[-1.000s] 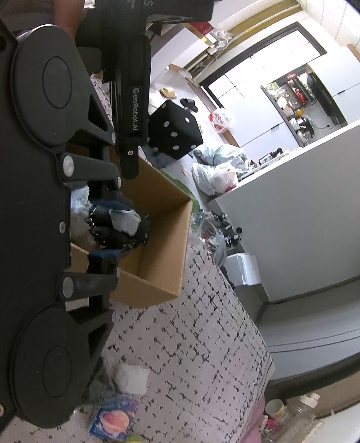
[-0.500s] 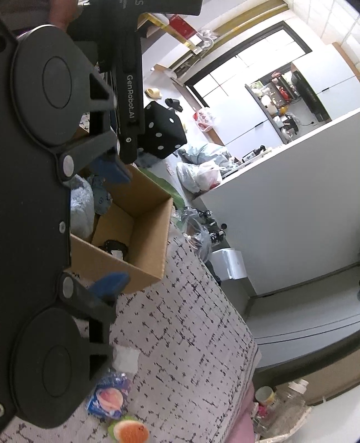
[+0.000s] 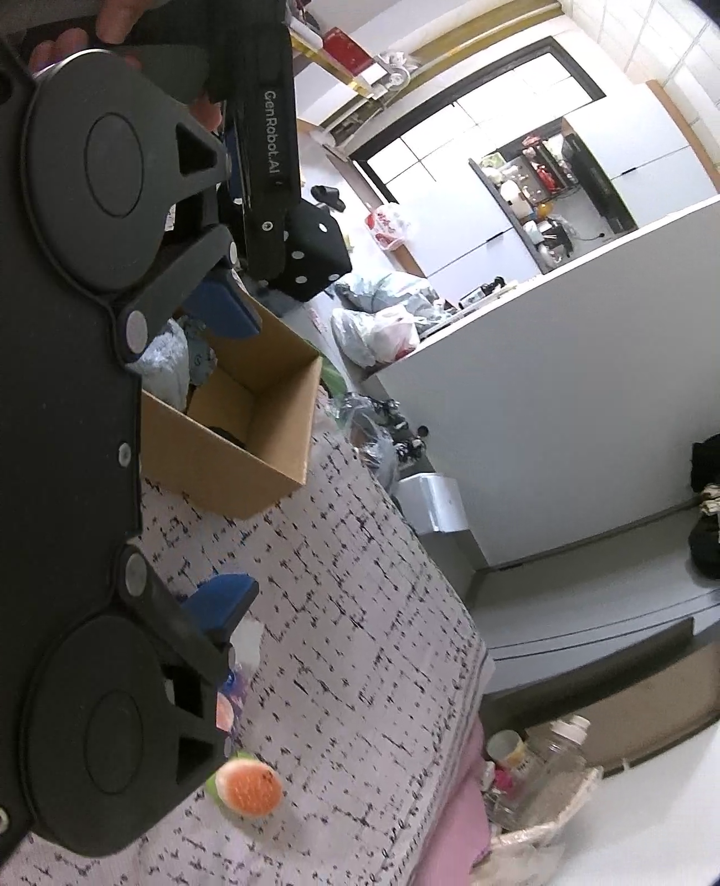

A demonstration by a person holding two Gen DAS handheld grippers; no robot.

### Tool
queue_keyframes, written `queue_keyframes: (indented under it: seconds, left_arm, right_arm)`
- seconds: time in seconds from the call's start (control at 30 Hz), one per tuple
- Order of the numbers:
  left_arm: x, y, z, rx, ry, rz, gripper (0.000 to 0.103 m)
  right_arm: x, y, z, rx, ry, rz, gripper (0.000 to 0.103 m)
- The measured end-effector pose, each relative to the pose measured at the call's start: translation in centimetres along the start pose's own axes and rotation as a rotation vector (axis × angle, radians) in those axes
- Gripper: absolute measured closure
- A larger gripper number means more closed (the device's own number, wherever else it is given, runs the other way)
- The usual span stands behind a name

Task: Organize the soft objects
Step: 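Open the left gripper over the box while the right gripper opens to drop the black item, then move both tools back from the box toward the remaining items on the bed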

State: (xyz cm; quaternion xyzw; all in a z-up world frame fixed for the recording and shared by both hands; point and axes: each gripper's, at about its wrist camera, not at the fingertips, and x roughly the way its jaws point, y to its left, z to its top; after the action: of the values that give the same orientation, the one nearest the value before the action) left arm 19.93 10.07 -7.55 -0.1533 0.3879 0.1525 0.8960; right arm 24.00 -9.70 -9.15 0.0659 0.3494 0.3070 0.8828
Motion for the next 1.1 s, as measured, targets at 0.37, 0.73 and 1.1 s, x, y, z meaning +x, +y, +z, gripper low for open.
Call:
queue_keyframes:
  seconds: [0.37,0.73,1.1]
  left_arm:
    - [-2.1,-2.4,-0.5,0.025,-0.038,-0.013,0.000]
    - [-3.5,-4.5,-0.9,0.048,-0.067,-0.003,0.000]
    - [-3.8,-7.4,-1.9,0.052,-0.078,0.015,0.000]
  right_arm:
    - [-2.3,-1.8,0.4,-0.006,-0.033,-0.020,0.000]
    - [-4.4,-3.6,0.7,-0.002,-0.046,-0.042,0.000]
    - [-6.4,-6.9,1.2,0.044,-0.070,-0.054,0.000]
